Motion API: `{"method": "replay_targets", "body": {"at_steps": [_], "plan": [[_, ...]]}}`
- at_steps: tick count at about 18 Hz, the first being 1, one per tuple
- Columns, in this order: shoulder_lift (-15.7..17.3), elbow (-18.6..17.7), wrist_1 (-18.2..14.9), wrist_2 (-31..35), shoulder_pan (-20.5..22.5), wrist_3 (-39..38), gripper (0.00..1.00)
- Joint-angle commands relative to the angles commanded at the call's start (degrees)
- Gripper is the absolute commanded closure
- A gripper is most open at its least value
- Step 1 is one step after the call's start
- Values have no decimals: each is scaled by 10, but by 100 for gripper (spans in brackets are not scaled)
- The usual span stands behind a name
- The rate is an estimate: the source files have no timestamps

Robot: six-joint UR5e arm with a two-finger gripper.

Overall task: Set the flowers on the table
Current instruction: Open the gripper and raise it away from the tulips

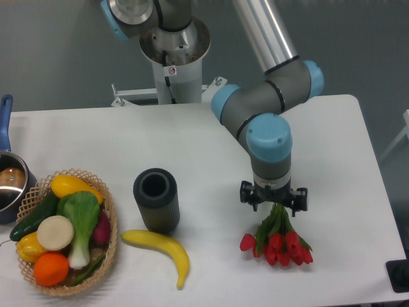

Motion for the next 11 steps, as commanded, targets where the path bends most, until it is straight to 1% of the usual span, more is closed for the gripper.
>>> {"method": "replay_targets", "body": {"at_steps": [2,3,5,6,8,10,11], "plan": [[31,1,0,-10,14,4,0],[39,-1,-2,-11,23,16,0],[70,0,-8,-12,37,51,0],[81,-1,-15,-22,46,67,0],[108,-5,-46,-46,70,93,0],[143,-6,-89,-96,117,174,0],[152,-7,-103,-102,133,207,0]]}}
